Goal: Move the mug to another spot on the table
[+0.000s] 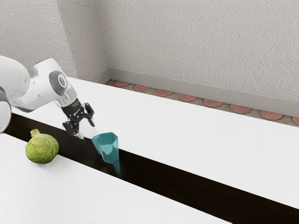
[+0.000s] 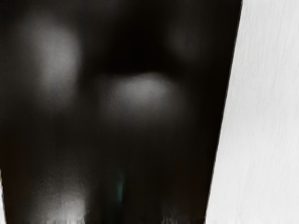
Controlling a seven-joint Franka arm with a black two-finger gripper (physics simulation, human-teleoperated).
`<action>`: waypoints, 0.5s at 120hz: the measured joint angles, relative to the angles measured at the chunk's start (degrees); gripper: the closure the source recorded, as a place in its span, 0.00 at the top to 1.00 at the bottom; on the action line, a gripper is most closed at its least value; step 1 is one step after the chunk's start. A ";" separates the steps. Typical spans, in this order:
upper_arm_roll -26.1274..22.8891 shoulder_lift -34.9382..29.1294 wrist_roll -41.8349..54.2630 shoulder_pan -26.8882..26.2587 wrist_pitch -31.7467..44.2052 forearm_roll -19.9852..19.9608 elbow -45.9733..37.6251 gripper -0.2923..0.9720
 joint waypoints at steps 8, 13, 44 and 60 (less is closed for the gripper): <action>0.19 -3.83 0.34 -2.04 -0.37 5.26 -0.16 0.71; 0.25 -6.76 0.87 -3.87 -0.81 9.13 -0.77 0.72; 0.31 -18.57 12.17 -11.92 -8.24 27.96 -0.85 0.74; -0.41 -19.94 20.54 -12.27 -14.82 33.82 7.34 0.75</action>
